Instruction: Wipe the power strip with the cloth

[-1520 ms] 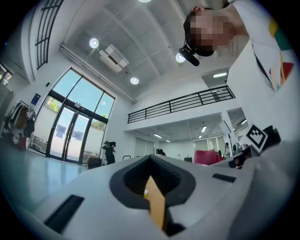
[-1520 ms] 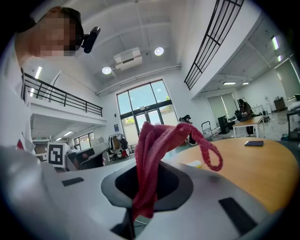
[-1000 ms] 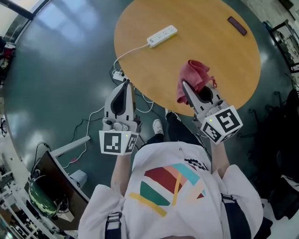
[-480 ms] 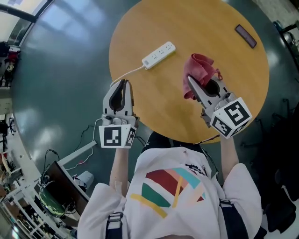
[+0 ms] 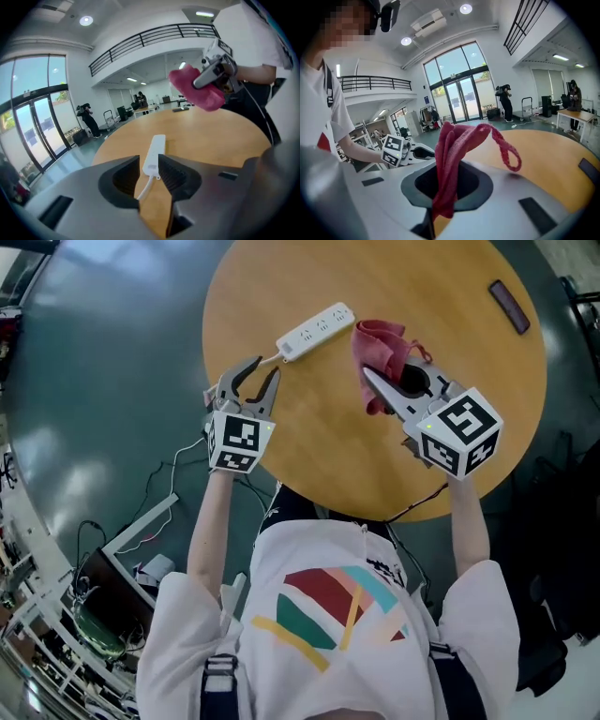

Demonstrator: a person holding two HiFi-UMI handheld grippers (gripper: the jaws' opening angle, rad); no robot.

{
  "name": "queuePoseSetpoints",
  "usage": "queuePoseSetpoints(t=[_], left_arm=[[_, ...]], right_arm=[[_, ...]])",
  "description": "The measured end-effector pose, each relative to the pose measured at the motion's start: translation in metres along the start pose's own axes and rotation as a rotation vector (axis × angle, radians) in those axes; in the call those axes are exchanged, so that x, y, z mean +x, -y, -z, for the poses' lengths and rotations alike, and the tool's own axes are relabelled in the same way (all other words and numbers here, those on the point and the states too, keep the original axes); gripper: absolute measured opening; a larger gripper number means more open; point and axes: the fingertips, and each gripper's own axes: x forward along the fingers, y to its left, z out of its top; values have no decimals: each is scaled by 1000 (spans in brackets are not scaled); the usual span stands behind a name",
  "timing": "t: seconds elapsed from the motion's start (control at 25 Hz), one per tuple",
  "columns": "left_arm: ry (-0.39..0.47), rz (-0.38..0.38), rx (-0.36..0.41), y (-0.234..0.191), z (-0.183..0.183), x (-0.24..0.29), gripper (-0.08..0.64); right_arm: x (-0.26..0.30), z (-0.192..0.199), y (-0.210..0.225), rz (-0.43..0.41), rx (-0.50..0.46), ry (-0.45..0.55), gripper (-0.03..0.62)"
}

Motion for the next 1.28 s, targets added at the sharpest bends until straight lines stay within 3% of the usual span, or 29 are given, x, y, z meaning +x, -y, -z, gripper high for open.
queuePoseSetpoints(t=[0.16,0.24,0.32,0.56,0.72,0.84,1.04,1.28], left_arm=[[-127,76,162,-4,30,35,150],[-187,121,249,-9,50,50,150],[-243,157,283,-19,71,65,150],[-312,176,253,1,72,86,147],[-311,216,250,-1,75,87,131],[-302,250,261,-5,87,84,76],[-276,268,218,-7,90,83,74],[-323,304,179,-9,89,85,73]], right_arm=[[29,-2,0,-61,32,-79,40],[60,-4,7,-104,91,-151,39],[98,-7,15,-146,163,-212,39],[126,-5,17,-229,260,-255,40],[162,12,9,-263,230,-347,40],[194,31,4,-276,217,-432,39],[220,50,5,-297,215,-521,40],[235,65,10,-289,178,-591,40]])
